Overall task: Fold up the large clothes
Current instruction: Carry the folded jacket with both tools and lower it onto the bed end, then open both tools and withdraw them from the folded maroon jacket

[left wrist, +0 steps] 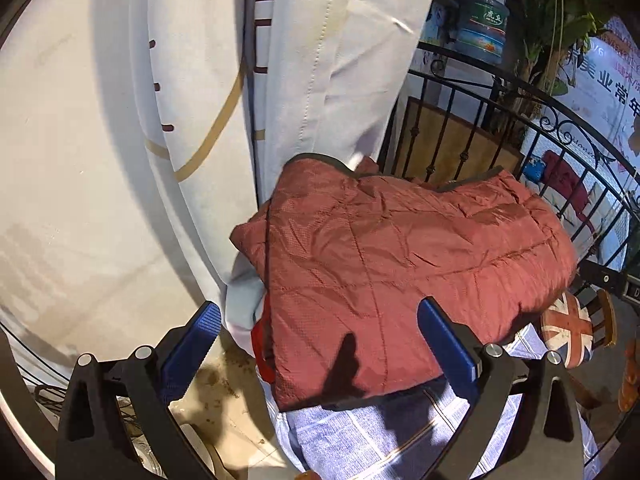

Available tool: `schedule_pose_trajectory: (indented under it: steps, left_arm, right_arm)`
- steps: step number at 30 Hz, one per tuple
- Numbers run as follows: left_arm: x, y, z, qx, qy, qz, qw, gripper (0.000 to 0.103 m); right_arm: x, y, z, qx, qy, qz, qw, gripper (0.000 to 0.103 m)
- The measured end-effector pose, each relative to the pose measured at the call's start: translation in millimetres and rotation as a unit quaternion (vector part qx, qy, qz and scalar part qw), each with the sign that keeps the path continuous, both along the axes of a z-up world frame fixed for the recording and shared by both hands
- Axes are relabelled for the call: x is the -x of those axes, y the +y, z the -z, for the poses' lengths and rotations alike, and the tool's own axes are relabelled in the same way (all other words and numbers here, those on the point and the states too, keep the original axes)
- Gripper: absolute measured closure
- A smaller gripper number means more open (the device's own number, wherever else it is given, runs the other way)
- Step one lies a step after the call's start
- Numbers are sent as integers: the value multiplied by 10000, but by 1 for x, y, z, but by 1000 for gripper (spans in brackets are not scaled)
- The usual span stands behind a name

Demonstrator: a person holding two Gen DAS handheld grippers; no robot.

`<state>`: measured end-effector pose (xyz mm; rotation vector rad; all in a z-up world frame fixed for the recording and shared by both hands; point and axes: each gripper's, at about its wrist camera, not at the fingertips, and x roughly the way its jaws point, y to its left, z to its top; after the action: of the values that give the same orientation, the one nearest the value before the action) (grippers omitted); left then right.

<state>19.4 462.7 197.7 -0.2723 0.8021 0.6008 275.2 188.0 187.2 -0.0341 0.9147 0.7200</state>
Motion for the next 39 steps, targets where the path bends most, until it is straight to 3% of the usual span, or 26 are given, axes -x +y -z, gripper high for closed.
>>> schedule_pose_trajectory:
  steps: [9,23,39]
  left_arm:
    - [-12,-43,17,106,236,268,9993,6]
    - [-23,-58,38,236,638,185,9975,6]
    - [-29,-55,44,262,846,97,9960,6]
  right_arm:
    - [62,16,-10,686,-446,-253,9963,13]
    - [83,31,0,1289,-554,-308,9896,13]
    - [83,36,7,1365,-485,-351,9888,13]
